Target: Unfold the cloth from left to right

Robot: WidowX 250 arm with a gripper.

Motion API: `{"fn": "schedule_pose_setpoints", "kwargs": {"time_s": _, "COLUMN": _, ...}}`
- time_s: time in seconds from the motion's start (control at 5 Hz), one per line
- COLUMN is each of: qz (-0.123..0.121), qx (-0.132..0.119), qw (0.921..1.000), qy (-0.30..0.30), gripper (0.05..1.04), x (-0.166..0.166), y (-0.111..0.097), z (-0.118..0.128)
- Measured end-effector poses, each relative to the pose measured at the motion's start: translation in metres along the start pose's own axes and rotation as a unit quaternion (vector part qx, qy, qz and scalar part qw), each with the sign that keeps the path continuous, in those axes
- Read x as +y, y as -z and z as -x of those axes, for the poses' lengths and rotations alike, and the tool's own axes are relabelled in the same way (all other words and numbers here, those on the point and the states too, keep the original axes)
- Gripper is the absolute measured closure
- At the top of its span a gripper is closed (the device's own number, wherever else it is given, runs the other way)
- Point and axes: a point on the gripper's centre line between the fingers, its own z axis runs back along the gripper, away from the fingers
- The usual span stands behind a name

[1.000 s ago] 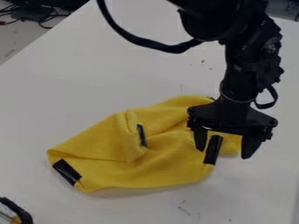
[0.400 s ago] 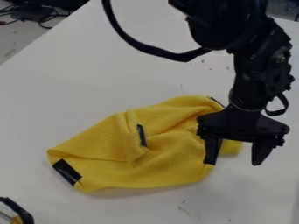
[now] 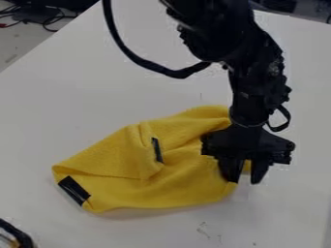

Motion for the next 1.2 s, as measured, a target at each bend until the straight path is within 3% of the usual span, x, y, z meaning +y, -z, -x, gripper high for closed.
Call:
{"fn": "schedule_pose_setpoints", "kwargs": {"time_s": 0.2, "qz": 0.011, "qx": 0.004, "qw": 0.9999, "qy": -0.002, "gripper": 0.446, "x": 0.009, "y": 0.009, "z": 0.002}}
{"fn": "schedule_pose_setpoints", "kwargs": {"time_s": 0.4, "qz": 0.025, "qx": 0.002, "qw": 0.9997, "qy": -0.003, "gripper": 0.306, "x": 0.01, "y": 0.012, "z": 0.002}}
{"fn": "schedule_pose_setpoints", "kwargs": {"time_s": 0.6, "qz": 0.03, "qx": 0.007, "qw": 0.9995, "qy": -0.002, "gripper": 0.624, "x": 0.014, "y": 0.013, "z": -0.002}}
{"fn": "schedule_pose_setpoints", "kwargs": {"time_s": 0.8, "qz": 0.015, "qx": 0.019, "qw": 0.9996, "qy": 0.016, "gripper": 0.851, "x": 0.017, "y": 0.011, "z": -0.005}}
{"fn": "schedule_pose_setpoints", "kwargs": {"time_s": 1.0, "qz": -0.014, "qx": 0.024, "qw": 0.9995, "qy": 0.018, "gripper": 0.987, "x": 0.023, "y": 0.003, "z": -0.009}}
{"fn": "schedule_pose_setpoints", "kwargs": {"time_s": 1.2, "qz": -0.04, "qx": 0.003, "qw": 0.9987, "qy": 0.032, "gripper": 1.014, "x": 0.015, "y": -0.021, "z": -0.018}}
